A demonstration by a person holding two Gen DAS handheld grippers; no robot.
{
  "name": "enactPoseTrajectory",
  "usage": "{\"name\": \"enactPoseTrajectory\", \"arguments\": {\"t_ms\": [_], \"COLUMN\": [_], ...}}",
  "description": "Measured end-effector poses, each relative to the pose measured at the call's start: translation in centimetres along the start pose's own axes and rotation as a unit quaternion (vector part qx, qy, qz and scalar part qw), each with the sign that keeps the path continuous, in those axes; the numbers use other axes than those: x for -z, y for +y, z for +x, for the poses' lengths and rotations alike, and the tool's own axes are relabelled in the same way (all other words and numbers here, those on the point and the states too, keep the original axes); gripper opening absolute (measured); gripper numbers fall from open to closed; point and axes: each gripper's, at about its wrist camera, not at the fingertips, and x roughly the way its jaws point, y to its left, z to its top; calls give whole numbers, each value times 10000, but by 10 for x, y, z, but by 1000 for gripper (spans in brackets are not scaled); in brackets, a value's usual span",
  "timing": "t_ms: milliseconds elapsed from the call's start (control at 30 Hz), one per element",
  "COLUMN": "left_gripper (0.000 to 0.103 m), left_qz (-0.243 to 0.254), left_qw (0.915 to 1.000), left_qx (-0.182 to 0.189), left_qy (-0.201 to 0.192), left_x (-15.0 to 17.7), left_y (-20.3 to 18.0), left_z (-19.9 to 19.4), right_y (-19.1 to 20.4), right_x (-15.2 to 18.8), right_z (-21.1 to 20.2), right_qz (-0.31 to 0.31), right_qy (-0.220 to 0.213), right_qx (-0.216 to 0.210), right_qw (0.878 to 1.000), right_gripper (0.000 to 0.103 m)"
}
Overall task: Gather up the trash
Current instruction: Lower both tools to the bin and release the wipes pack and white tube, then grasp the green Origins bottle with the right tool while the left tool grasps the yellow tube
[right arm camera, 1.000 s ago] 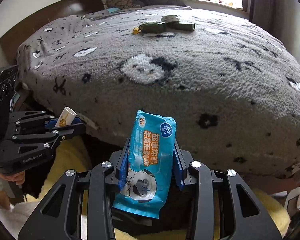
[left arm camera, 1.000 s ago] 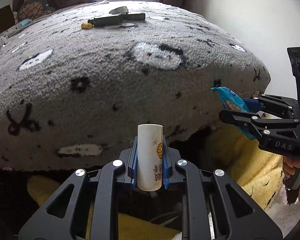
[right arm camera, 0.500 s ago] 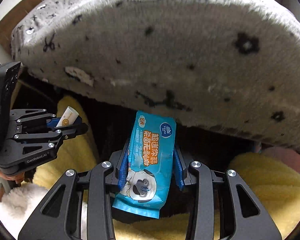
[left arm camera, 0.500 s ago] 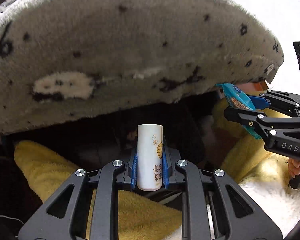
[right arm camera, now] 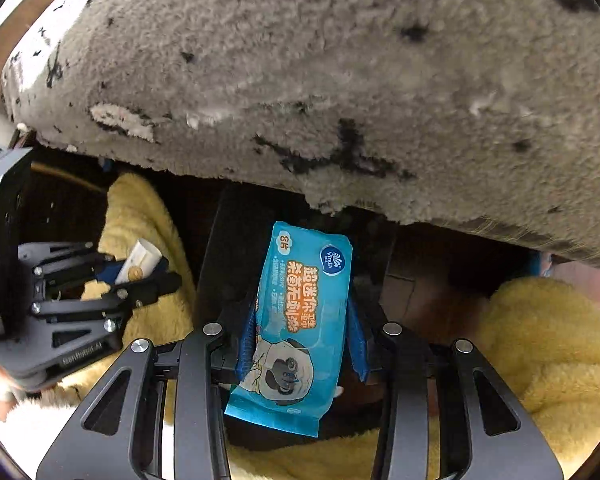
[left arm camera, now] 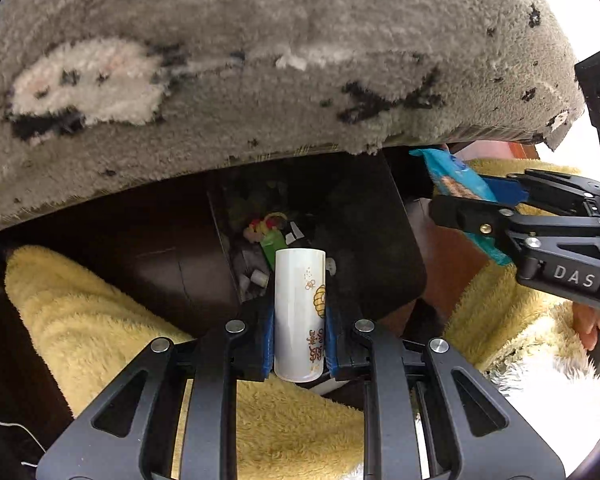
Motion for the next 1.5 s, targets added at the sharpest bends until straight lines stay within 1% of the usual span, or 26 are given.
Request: {"name": "enactPoseTrajectory", "arguments": {"t_ms": [133, 400, 467, 533, 600, 667, 767, 800, 833, 867, 900, 967, 1067, 1133, 1267, 1400, 1500], "left_gripper": [18, 19, 22, 30, 32, 35, 40, 41, 46, 48, 54, 64, 74, 79, 85, 86, 87], "left_qz": [25, 0, -26, -55, -67, -76, -93, -87, -81, -72, -60, -31, 37, 96, 226, 329, 310], "left_qw": [9999, 9997, 9996, 9996, 9996, 9997, 9999, 9999, 10000, 9999, 9997, 9991, 9974, 9957, 9912, 9849, 9800], "left_qx": [77, 114, 116, 146, 166, 155, 96, 57, 17, -33, -85, -155, -163, -210, -346, -503, -642], "left_qy": [100, 221, 244, 232, 207, 163, 92, 45, -20, -106, -203, -398, -708, -892, -1256, -1622, -1856], "left_x": [5, 4, 3, 3, 3, 3, 1, 0, -1, -2, -3, -6, -9, -14, -26, -39, -50], "left_y": [0, 2, 4, 6, 7, 9, 9, 9, 9, 10, 10, 10, 9, 8, 6, 7, 10], "left_z": [8, 16, 17, 17, 18, 15, 9, 5, 0, -6, -13, -26, -50, -65, -96, -125, -143], "right_y": [1, 0, -5, -7, -7, -7, -11, -14, -16, -18, -21, -26, -29, -31, -35, -41, -38], "right_x": [3, -2, -4, -6, -8, -9, -10, -12, -12, -13, -14, -15, -18, -20, -30, -44, -58], "right_z": [8, 11, 10, 8, 6, 4, -3, -7, -10, -15, -21, -36, -58, -73, -102, -132, -152], "right_qz": [83, 148, 159, 172, 172, 173, 232, 279, 317, 347, 377, 405, 402, 400, 398, 347, 272], "right_qy": [31, 20, -11, -57, -93, -132, -211, -249, -293, -352, -444, -638, -911, -1065, -1392, -1740, -1989], "right_qx": [-4, -61, -117, -161, -158, -154, -124, -107, -82, -43, 23, 168, 366, 423, 481, 557, 626], "right_qw": [10000, 9999, 9998, 9997, 9997, 9996, 9994, 9992, 9990, 9988, 9983, 9970, 9944, 9926, 9883, 9825, 9776], "right_gripper": [39, 42, 43, 44, 46, 52, 56, 57, 60, 66, 69, 79, 81, 82, 90, 91, 91]}}
